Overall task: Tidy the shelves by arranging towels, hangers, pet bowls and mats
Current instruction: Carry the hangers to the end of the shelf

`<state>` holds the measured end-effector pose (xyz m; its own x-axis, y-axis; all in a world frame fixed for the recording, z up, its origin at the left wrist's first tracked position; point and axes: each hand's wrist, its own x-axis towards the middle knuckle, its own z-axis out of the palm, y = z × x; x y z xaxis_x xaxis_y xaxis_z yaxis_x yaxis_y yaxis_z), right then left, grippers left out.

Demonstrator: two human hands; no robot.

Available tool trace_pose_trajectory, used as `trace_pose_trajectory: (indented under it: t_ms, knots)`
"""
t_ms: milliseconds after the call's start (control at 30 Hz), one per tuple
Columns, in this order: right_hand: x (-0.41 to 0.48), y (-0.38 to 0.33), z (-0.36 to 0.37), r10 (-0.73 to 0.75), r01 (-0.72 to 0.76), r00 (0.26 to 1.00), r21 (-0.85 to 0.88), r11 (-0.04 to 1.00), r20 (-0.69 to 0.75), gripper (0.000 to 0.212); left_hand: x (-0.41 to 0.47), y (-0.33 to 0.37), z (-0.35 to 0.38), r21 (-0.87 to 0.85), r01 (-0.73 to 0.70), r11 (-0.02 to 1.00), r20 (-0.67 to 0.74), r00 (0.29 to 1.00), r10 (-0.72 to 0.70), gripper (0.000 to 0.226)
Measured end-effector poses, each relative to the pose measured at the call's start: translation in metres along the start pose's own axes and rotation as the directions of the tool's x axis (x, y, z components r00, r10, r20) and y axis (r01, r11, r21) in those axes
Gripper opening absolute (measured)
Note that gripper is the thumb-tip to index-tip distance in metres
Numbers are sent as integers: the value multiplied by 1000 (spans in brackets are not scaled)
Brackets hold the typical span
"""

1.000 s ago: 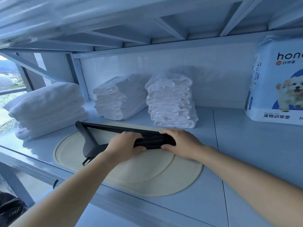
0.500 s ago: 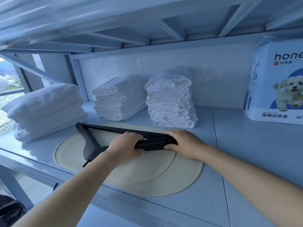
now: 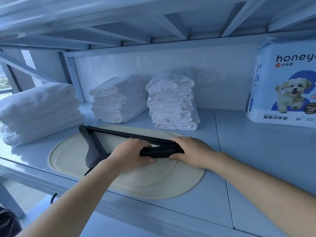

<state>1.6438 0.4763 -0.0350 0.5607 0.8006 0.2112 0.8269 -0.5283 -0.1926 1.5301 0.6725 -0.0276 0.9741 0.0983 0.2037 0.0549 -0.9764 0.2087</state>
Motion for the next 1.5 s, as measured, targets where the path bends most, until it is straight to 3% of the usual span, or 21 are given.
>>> trace_pose_trajectory:
  t_ms: [533,733,1067,1333,1500]
  knots:
    - [-85,17,-31,84,-83,996,-28,996,15,49,-7,65,12,84,-140,987,-23,990,142,20]
    - [-155,46,-58,180,-182,983,-45,982,-45,41,-6,139,21,26,-255,967,-17,967,255,21]
    - [-298,99,-91,394,-398,915,-25,917,-84,51,-13,278,58,1,-456,890,54,889,455,24]
    - [-349,104,-86,407,-407,908,21,913,-103,55,-39,307,65,-59,-456,888,78,885,460,14]
    - [-354,100,-80,401,-395,907,70,916,-129,68,-53,281,53,-58,-343,937,54,937,346,29]
